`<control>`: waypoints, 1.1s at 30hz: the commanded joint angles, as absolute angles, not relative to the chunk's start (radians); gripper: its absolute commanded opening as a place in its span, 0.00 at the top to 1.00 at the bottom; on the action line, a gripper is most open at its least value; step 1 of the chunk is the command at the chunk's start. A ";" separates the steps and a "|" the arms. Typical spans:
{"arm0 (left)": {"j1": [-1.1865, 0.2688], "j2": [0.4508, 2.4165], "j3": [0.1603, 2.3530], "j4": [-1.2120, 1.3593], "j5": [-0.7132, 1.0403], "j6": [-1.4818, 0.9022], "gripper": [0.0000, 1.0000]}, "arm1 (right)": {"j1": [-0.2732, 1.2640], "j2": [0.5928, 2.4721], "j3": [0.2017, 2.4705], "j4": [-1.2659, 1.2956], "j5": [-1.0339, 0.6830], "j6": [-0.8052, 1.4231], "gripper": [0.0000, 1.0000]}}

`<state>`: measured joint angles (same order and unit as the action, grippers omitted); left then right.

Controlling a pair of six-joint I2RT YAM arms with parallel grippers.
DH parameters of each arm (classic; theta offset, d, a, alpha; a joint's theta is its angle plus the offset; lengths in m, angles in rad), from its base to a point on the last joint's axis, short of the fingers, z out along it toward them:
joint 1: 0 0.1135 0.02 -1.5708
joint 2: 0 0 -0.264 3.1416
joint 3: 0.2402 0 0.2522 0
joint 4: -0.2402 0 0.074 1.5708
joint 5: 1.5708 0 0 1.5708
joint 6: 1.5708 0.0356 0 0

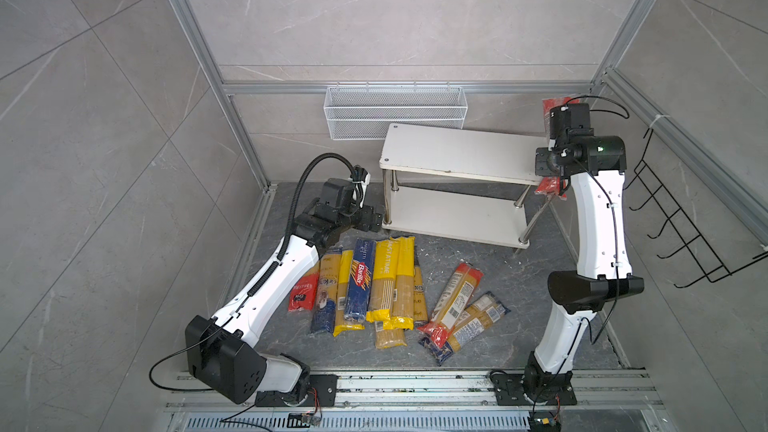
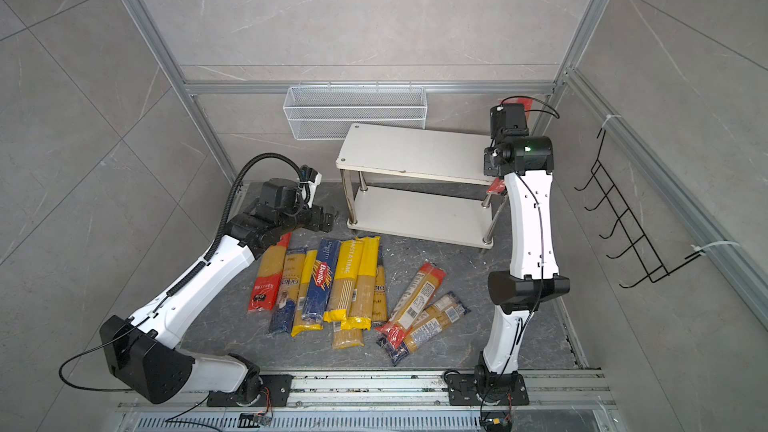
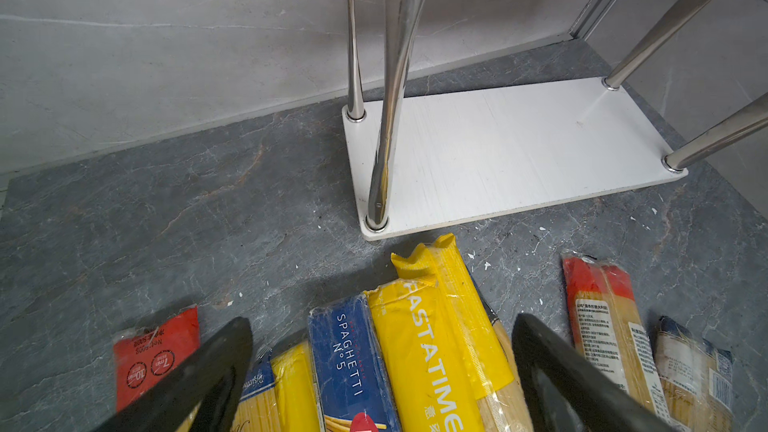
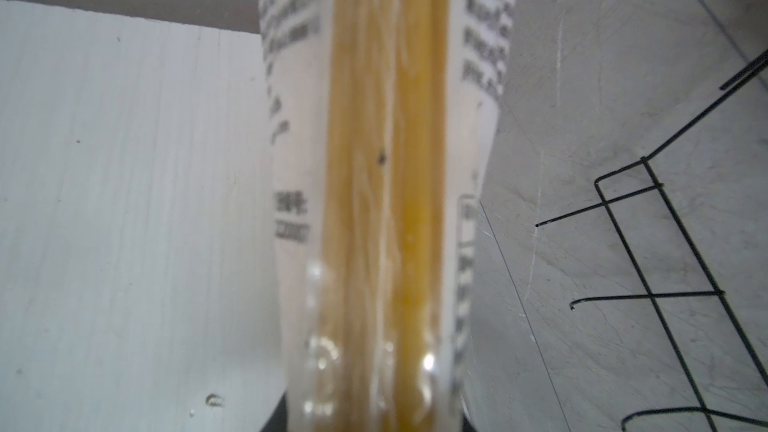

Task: Place and organize the pasta boxes and bags onto the shelf
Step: 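Carry the bag to the top shelf corner and stand it upright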

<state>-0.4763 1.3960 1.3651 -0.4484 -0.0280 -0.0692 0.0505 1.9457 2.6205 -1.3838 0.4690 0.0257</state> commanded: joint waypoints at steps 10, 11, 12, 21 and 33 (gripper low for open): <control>-0.477 1.397 1.404 -0.465 -0.066 0.022 0.00 | 0.049 1.999 2.666 -1.297 0.368 0.081 0.50; -0.477 1.396 1.405 -0.464 -0.070 0.025 0.00 | 0.049 2.002 2.669 -1.300 0.367 0.088 0.48; -0.477 1.396 1.404 -0.464 -0.075 0.029 0.00 | 0.049 2.003 2.673 -1.304 0.364 0.095 0.46; -0.477 1.391 1.389 -0.450 -0.091 0.046 0.00 | 0.048 1.978 2.674 -1.297 0.364 0.114 0.13; -0.477 1.373 1.373 -0.425 -0.111 0.051 0.00 | 0.049 1.825 2.546 -1.213 0.414 0.156 0.00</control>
<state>-0.4763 1.3960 1.3743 -0.4629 -0.0891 0.0250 0.0490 1.9232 2.5942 -1.2682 0.3817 0.1242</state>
